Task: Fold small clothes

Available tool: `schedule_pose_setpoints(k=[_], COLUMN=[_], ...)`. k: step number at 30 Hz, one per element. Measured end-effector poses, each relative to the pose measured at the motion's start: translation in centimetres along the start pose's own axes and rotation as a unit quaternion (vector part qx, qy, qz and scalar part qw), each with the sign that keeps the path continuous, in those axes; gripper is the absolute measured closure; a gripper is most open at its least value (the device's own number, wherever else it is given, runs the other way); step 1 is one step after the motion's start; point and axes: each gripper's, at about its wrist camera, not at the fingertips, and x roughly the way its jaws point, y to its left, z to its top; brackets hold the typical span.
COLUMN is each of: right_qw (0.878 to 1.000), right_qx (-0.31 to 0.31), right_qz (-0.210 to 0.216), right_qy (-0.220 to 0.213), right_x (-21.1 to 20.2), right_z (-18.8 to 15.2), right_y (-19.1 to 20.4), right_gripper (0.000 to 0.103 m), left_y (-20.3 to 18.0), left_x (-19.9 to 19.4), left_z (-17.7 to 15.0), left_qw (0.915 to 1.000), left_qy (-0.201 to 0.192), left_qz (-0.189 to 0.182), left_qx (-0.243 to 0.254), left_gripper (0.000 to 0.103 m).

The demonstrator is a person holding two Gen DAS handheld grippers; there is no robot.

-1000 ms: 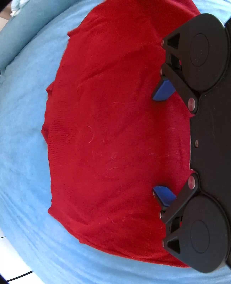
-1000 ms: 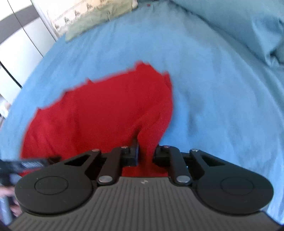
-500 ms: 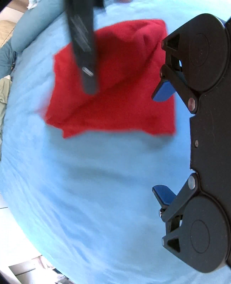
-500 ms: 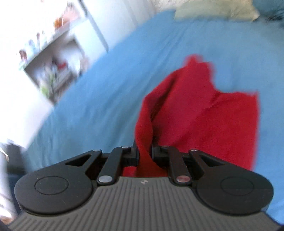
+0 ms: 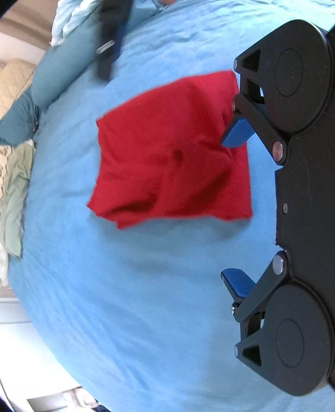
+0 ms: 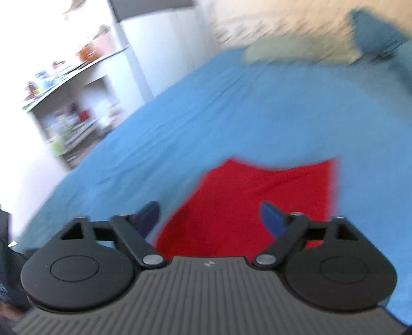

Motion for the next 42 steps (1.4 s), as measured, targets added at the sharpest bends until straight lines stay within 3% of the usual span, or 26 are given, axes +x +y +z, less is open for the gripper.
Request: schedule_pose_setpoints(k=[4, 7, 10, 21, 25, 28, 32, 35, 42], right_qw=[0.995, 0.992, 0.99, 0.984, 0.975, 0.969, 0.973, 0.978, 0.986], right_qx=[-0.023, -0.001, 0.011, 0.029, 0.027, 0.036, 0.017, 0.017, 0.002], right_qz=[-0.088, -0.106, -0.119, -0.168, -0.216, -0.244, -0.228, -0.206, -0.153], right_qy=[0.037, 0.073, 0.08, 0.056, 0.038, 0.021, 0.036, 0.035, 0.059], right_x=[-3.3, -3.0, -1.6, 3.2, 2.1, 0.4, 0.6, 0.6, 0.6], right_z=[-6.0, -10.4, -13.2, -15.2, -15.0, -14.9, -16.3, -16.8, -15.6], right_y=[-2.3, -2.7, -1.9, 0.0, -0.4, -1.4, -2.3, -3.0, -4.9], right_gripper=[0.0, 0.0, 0.0, 0.001, 0.016, 0.016, 0.016, 0.016, 0.015], left_y=[-1.5, -1.7, -1.3, -1.7, -1.5, -0.8, 1.1, 3.0, 2.6], left_x=[1.3, 1.9, 2.1, 3.9, 3.6, 3.5, 5.5, 5.9, 5.1], left_z=[1.0, 0.9, 0.7, 1.4, 1.6, 1.2, -1.1, -2.8, -2.3], left_qw=[1.0, 0.9999, 0.9995, 0.9993, 0.999, 0.9986, 0.9957, 0.996, 0.9961], left_qy=[0.0, 0.001, -0.002, -0.006, -0.01, -0.01, 0.024, 0.017, 0.019], left_qz=[0.002, 0.006, 0.01, 0.018, 0.025, 0.038, 0.082, 0.058, 0.075], left_qx=[0.003, -0.015, -0.029, -0.032, -0.034, -0.037, -0.034, -0.065, -0.043], left_gripper=[0.001, 0.001, 0.002, 0.002, 0.002, 0.002, 0.006, 0.005, 0.005])
